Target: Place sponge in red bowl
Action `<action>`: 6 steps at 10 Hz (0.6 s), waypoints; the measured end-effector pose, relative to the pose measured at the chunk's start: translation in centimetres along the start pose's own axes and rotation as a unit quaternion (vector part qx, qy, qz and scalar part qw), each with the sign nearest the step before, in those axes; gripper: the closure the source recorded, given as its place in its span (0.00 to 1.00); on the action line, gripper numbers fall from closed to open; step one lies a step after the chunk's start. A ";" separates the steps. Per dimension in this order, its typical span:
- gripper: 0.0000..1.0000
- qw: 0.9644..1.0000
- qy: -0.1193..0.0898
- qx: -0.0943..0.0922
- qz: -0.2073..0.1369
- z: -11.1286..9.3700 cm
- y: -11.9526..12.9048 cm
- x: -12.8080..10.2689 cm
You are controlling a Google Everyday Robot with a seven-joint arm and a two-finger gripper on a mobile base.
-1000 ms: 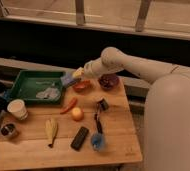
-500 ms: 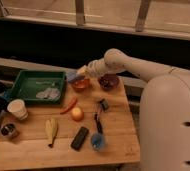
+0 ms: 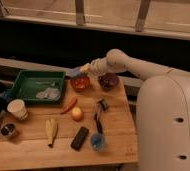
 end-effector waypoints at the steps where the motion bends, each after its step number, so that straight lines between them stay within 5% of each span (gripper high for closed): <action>1: 0.50 1.000 -0.013 -0.004 0.003 0.4 0.1 -0.5; 4: 0.27 1.000 -0.022 -0.014 0.009 2.1 0.1 -1.0; 6: 0.26 0.999 -0.030 -0.014 0.010 2.5 0.0 -1.0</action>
